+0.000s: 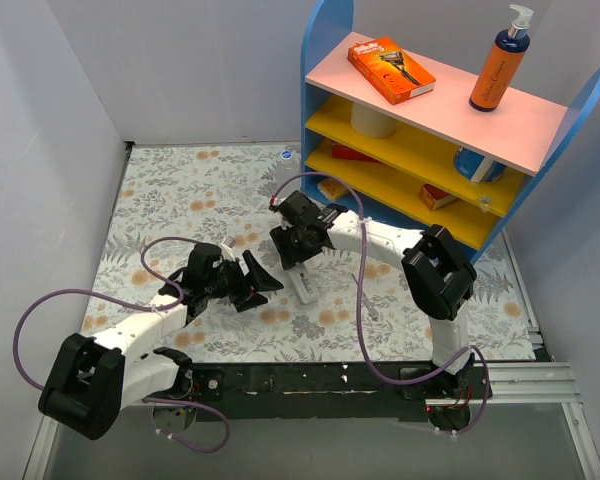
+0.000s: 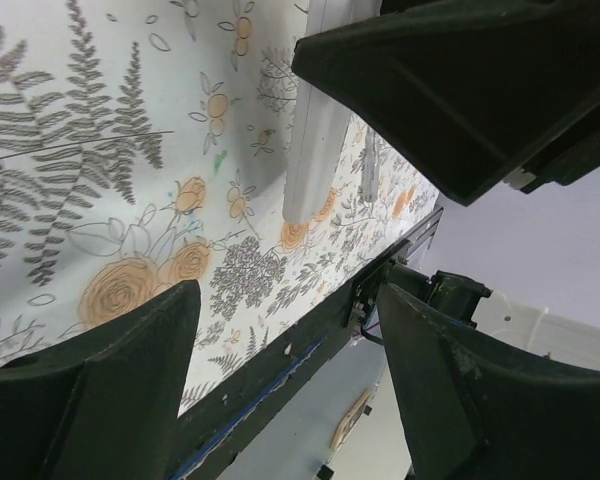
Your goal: Unload the batteries from the remote control
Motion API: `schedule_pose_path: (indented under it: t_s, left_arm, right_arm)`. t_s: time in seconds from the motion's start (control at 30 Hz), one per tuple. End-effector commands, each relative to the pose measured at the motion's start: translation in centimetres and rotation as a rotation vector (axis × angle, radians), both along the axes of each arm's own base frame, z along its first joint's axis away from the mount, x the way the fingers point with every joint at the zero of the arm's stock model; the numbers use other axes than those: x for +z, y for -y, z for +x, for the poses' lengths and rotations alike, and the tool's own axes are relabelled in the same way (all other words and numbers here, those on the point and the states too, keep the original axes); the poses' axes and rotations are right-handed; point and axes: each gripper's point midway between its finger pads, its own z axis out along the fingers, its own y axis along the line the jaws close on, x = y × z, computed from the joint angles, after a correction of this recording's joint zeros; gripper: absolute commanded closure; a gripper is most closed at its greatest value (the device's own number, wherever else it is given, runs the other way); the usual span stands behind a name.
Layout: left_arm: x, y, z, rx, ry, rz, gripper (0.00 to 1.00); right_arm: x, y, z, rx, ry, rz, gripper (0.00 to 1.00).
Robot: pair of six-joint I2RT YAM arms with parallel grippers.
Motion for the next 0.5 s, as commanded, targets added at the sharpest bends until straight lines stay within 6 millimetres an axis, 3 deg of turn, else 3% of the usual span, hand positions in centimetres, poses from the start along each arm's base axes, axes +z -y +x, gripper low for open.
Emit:
schedule_pose_path:
  t_s: [0.0, 0.3, 0.47]
  left_arm:
    - [1.3, 1.8, 1.5, 0.014, 0.112, -0.044, 0.29]
    - [0.5, 4.9, 1.4, -0.064, 0.164, -0.019, 0.28]
    - [-0.2, 5.3, 1.8, -0.055, 0.164, 0.019, 0.31]
  right_arm:
    - [3.3, -0.5, -0.4, -0.021, -0.042, 0.114, 0.85]
    - [5.3, -1.5, -1.4, -0.029, -0.1, 0.26, 0.87]
    - [6.4, -2.0, -2.4, -0.029, -0.129, 0.343, 0.88]
